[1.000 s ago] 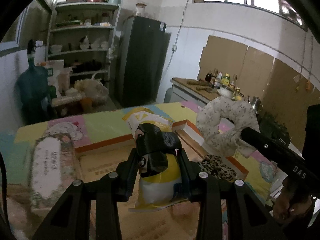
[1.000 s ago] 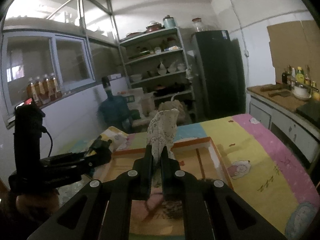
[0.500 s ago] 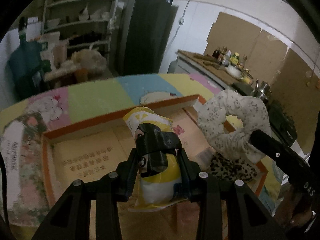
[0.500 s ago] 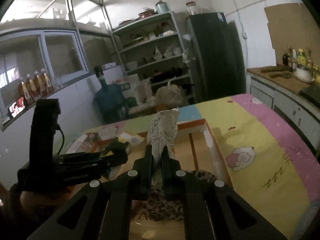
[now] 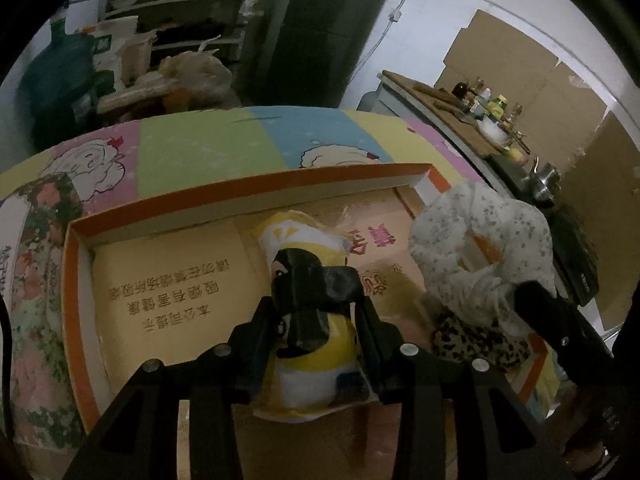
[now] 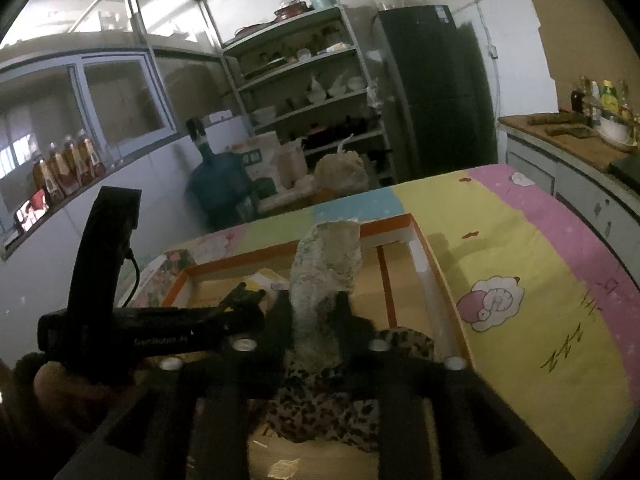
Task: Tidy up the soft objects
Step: 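Open the left tool into the box while the right tool releases the floral cloth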
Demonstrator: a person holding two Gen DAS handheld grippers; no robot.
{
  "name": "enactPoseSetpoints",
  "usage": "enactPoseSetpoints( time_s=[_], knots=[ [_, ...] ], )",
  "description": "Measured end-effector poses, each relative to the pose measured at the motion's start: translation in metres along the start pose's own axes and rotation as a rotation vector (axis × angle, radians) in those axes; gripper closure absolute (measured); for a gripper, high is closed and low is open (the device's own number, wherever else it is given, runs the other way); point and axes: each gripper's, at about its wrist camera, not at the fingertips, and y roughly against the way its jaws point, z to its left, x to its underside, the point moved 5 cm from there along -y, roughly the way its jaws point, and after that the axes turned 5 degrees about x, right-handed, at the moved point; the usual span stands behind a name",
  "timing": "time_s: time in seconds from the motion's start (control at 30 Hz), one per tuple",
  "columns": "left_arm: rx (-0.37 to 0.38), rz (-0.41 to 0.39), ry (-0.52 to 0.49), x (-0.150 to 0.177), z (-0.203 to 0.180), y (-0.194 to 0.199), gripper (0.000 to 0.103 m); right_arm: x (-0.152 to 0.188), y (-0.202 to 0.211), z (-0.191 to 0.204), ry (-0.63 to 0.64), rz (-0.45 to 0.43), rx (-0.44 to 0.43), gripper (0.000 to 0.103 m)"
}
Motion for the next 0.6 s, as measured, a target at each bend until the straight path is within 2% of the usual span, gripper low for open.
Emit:
enactPoseSetpoints(
  time_s=[0.33,0.6],
  knots=[
    [-0.017,-0.078,-0.043,-0.001,-0.012,0.02,0.032,0.001,0.002,0.002,0.0,-0.003,0.004,0.067],
    [-0.045,-0.169,-0.096,-0.001,-0.022,0.052,0.031,0.004,0.01,0.01,0.008,-0.011,0.007,0.065]
  ],
)
